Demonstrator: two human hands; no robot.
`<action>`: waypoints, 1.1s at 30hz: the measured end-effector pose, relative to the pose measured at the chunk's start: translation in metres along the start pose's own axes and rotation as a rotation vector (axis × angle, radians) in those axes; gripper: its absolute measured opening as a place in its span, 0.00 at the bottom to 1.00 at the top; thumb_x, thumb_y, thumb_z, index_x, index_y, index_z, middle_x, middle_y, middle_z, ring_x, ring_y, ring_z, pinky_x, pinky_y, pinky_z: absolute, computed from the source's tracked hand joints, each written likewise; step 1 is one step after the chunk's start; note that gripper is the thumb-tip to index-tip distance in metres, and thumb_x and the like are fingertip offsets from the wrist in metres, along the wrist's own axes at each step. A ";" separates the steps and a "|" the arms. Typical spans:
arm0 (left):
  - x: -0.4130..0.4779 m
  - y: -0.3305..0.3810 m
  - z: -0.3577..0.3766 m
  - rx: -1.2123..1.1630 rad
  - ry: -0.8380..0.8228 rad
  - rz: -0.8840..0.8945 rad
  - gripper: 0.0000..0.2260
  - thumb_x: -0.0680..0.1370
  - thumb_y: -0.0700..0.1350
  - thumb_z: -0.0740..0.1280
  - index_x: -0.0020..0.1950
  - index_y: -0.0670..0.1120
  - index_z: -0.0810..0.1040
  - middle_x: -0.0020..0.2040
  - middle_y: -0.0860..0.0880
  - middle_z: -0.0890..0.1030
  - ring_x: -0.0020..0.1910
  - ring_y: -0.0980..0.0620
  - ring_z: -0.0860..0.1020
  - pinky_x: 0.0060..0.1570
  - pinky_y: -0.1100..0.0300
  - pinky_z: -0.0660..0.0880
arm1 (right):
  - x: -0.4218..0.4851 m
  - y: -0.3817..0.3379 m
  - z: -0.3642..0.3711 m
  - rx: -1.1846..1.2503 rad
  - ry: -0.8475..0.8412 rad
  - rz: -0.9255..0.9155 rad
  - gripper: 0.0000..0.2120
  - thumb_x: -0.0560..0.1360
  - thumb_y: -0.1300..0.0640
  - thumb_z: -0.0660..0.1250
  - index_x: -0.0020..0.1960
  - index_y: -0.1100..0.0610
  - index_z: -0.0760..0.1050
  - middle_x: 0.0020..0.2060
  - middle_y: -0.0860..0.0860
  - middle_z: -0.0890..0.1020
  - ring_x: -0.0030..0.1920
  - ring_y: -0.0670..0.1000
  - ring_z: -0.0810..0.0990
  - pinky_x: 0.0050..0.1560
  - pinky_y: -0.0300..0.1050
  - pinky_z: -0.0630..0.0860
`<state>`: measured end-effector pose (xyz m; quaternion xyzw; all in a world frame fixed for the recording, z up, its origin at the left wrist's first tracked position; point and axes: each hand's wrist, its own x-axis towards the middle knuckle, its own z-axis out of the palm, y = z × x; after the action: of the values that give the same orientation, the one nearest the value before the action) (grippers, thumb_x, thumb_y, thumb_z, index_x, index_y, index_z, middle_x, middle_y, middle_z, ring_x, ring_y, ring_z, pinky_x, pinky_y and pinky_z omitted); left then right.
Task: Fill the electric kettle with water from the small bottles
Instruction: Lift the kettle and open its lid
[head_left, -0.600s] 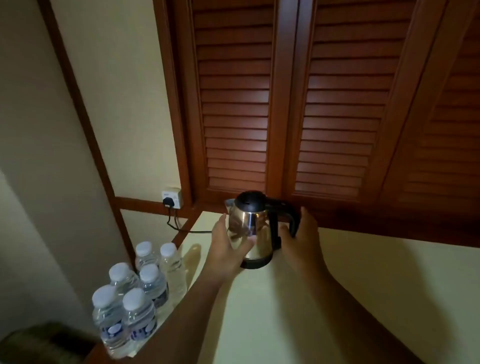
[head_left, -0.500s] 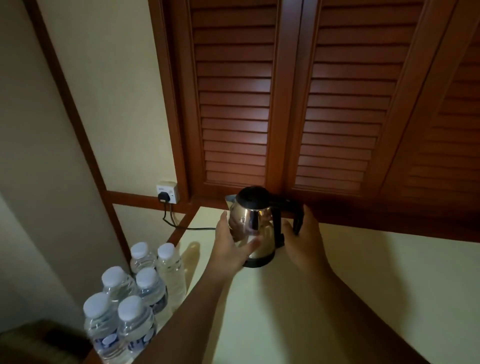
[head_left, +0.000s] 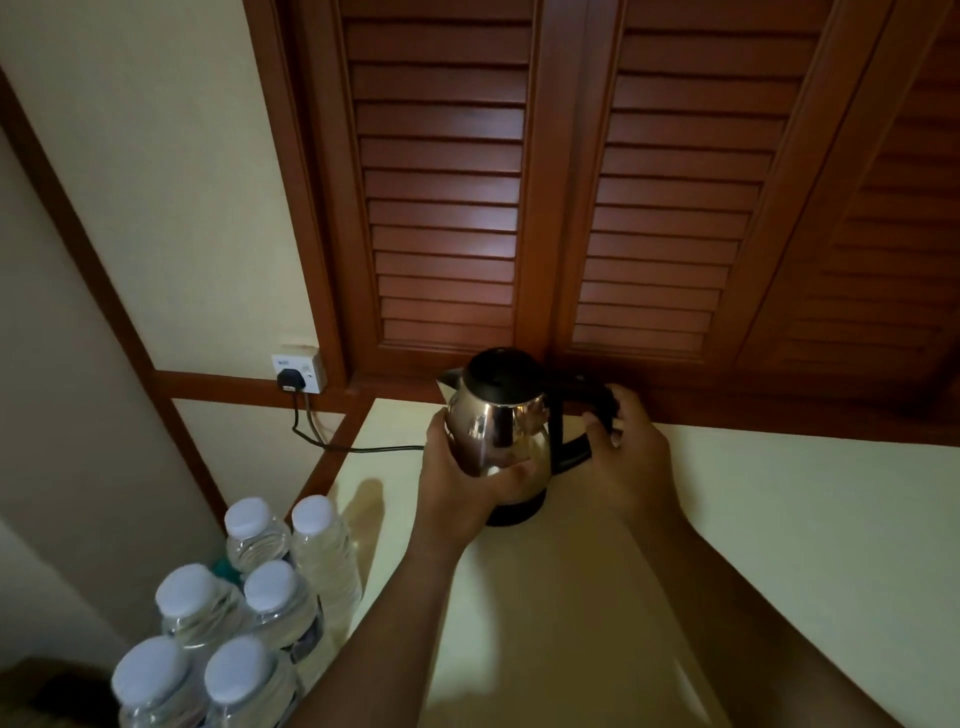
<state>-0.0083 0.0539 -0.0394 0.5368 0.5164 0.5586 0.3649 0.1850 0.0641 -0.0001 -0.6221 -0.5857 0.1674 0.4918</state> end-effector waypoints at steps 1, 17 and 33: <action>-0.002 0.006 0.000 -0.009 -0.004 0.004 0.42 0.63 0.41 0.87 0.68 0.63 0.70 0.62 0.59 0.81 0.59 0.66 0.80 0.53 0.66 0.80 | -0.002 -0.003 -0.004 0.013 0.004 -0.010 0.21 0.81 0.55 0.66 0.73 0.52 0.69 0.62 0.51 0.81 0.60 0.53 0.81 0.60 0.50 0.79; -0.177 0.027 -0.015 0.140 -0.048 -0.151 0.45 0.68 0.47 0.84 0.74 0.62 0.59 0.61 0.65 0.76 0.53 0.80 0.74 0.45 0.81 0.72 | -0.144 0.016 -0.092 0.032 -0.164 -0.112 0.20 0.80 0.54 0.68 0.70 0.53 0.72 0.58 0.42 0.79 0.55 0.44 0.81 0.49 0.38 0.80; -0.204 0.021 -0.014 0.253 -0.139 -0.101 0.50 0.72 0.55 0.81 0.82 0.67 0.49 0.77 0.63 0.70 0.72 0.61 0.74 0.72 0.53 0.75 | -0.112 -0.068 -0.085 -0.340 -0.274 -0.410 0.25 0.78 0.35 0.60 0.61 0.52 0.78 0.54 0.49 0.83 0.54 0.51 0.80 0.53 0.46 0.75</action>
<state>0.0135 -0.1488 -0.0627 0.5893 0.5823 0.4314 0.3570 0.1842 -0.0829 0.0531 -0.5358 -0.7798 0.0463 0.3204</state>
